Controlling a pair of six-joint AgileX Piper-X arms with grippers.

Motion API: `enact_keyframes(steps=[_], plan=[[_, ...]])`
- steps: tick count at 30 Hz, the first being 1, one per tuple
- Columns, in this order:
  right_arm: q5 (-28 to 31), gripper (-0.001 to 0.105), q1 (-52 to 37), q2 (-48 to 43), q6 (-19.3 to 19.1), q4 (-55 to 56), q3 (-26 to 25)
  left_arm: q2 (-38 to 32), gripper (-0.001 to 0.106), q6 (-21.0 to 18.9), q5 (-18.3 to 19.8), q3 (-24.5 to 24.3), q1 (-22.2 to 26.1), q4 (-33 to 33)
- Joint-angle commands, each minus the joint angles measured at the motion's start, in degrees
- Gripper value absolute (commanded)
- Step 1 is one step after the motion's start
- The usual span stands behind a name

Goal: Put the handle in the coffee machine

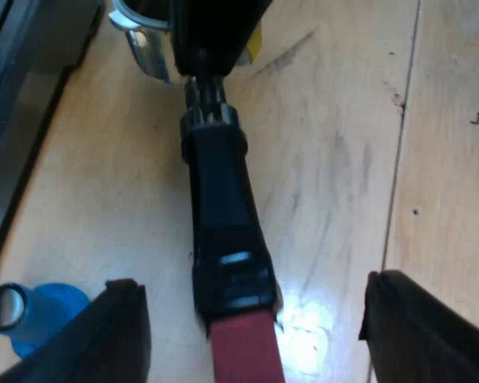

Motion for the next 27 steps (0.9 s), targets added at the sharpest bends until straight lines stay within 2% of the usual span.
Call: enact_keyframes(steps=[1, 5, 6, 8, 14, 27], plan=[[-0.34, 0.000, 0.17, -0.76, -0.01, -0.44, -1.63, 0.89, 0.060, -0.07, -0.30, -0.04, 0.01, -1.23], [-0.34, 0.000, 0.17, -0.76, -0.01, -0.21, -2.30, 1.83, 0.060, 0.52, -0.56, -0.04, 0.01, -2.03], [-0.34, 0.000, 0.17, -0.76, -0.01, 0.18, -2.53, 2.13, 0.060, 3.23, -4.24, 0.11, 0.01, -2.14], [-0.34, 0.000, 0.17, -0.76, -0.01, 0.94, -2.76, 2.13, 0.060, 4.62, -6.08, 0.49, 0.01, -2.14], [-0.34, 0.000, 0.17, -0.76, 0.45, 1.03, -2.74, 2.13, 0.060, 5.14, -6.24, 4.52, 0.01, -2.05], [-0.34, 0.000, 0.17, -0.76, 0.44, 0.90, -2.74, 2.13, 0.060, 5.94, -6.29, 6.15, 0.01, -5.71]])
